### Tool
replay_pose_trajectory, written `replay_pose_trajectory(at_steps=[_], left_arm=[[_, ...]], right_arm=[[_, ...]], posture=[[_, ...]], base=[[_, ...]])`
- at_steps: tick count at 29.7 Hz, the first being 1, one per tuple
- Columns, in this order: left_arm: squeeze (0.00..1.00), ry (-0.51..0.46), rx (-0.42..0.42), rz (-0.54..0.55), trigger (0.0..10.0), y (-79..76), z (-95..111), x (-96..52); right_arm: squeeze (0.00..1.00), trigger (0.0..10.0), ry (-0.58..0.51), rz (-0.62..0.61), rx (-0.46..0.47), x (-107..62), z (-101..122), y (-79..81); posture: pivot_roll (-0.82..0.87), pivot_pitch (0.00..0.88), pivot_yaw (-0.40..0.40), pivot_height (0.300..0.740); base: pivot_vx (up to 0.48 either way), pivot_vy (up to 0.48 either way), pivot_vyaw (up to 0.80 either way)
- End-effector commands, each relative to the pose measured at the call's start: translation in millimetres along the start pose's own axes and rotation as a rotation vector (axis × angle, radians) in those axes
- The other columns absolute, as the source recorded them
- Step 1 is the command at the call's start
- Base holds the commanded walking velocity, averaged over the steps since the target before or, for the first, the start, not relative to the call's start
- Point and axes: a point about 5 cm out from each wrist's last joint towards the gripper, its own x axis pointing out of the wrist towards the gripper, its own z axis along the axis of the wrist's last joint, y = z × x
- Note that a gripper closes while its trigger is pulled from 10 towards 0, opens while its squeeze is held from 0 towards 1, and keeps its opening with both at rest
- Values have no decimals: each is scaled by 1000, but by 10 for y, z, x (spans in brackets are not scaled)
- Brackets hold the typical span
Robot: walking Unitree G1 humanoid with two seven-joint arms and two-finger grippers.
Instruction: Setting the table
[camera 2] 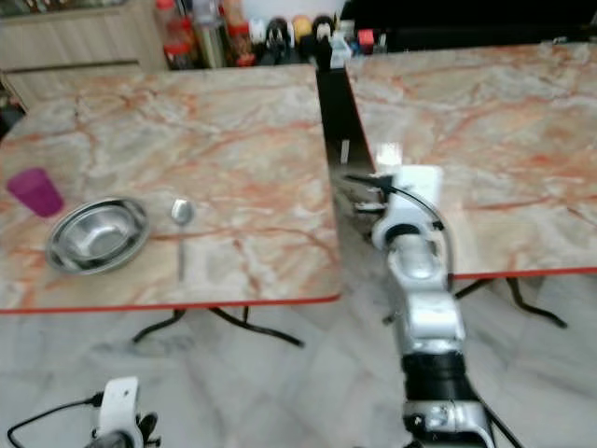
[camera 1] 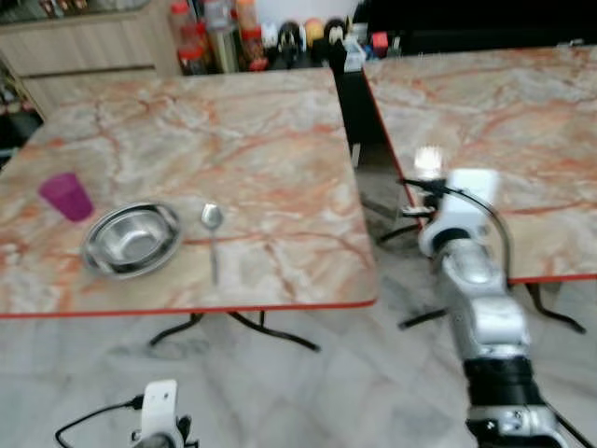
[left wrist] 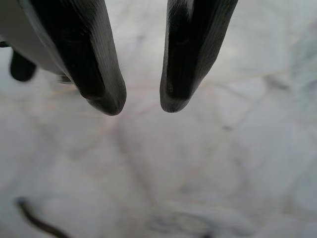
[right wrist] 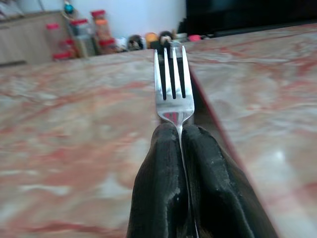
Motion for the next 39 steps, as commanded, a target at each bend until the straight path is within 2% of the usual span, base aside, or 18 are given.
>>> replay_pose_trajectory(at_steps=[1, 20, 34, 39], left_arm=[[0, 24, -3, -3, 10000, -16, -66, -9], [0, 20, -7, 1, 10000, -21, -62, -9], [0, 12, -5, -4, 10000, -35, -49, -6], [0, 10, -6, -3, 10000, -37, -44, -5]], right_arm=[[0, 10000, -12, -28, 1, -1, 30, -88], [0, 10000, -17, -31, -1, 8, 28, -92], [0, 10000, -21, -32, -2, 14, 36, -103], [0, 10000, -22, -38, -6, 19, 42, -116]], posture=[[-47, 69, 77, 740], [-42, 76, 75, 740], [-44, 83, 69, 740], [-43, 87, 68, 740]], base=[[0, 480, 0], [0, 459, 0], [0, 0, 0], [257, 0, 0]])
